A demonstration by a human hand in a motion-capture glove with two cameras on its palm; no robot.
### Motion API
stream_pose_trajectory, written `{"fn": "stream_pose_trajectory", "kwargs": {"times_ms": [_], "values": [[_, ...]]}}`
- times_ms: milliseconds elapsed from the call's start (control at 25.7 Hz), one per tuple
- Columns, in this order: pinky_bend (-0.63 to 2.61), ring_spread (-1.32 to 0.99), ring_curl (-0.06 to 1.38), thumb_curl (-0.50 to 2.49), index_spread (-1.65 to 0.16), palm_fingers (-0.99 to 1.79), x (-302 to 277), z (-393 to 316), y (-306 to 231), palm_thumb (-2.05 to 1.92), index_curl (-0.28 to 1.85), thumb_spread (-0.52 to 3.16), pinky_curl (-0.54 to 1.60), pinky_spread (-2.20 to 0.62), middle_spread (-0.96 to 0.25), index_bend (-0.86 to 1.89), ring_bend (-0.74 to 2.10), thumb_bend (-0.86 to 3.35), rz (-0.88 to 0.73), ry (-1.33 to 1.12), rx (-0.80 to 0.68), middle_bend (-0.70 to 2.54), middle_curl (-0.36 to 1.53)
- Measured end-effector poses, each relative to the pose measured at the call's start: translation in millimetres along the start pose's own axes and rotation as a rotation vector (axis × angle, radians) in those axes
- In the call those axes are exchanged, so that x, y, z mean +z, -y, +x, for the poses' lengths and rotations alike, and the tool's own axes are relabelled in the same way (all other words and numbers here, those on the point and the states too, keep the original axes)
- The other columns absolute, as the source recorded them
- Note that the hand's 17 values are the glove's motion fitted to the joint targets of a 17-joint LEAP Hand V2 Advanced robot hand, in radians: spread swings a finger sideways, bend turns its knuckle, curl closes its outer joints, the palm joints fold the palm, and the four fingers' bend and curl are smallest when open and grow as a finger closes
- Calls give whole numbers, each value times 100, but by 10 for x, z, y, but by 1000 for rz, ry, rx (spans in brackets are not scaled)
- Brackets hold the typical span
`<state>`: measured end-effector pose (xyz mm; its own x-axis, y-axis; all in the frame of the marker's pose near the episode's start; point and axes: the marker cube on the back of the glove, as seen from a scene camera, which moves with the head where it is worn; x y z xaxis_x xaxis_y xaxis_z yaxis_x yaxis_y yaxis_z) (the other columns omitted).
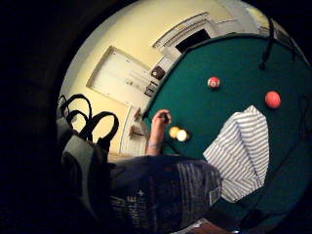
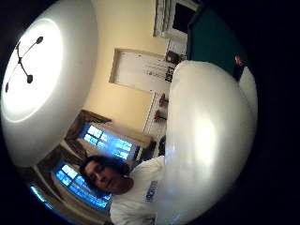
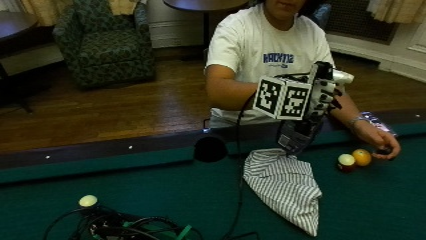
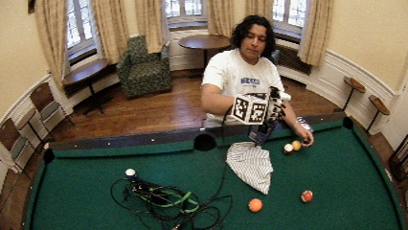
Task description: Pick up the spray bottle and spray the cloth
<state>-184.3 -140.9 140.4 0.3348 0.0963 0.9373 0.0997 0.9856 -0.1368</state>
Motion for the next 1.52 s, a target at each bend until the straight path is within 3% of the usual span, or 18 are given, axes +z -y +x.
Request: {"fn": "stream_pose_trajectory", "kwargs": {"times_ms": [661,1516], "values": [[43,-21,46,89,-27,140,839,481,301,91,64,46,40,-31,-20,37,71,-3,66,-46,-48,69,55],[43,-21,47,89,-27,140,1278,972,997,91,64,44,40,-31,-20,38,70,-3,117,-59,-10,68,54]]}}
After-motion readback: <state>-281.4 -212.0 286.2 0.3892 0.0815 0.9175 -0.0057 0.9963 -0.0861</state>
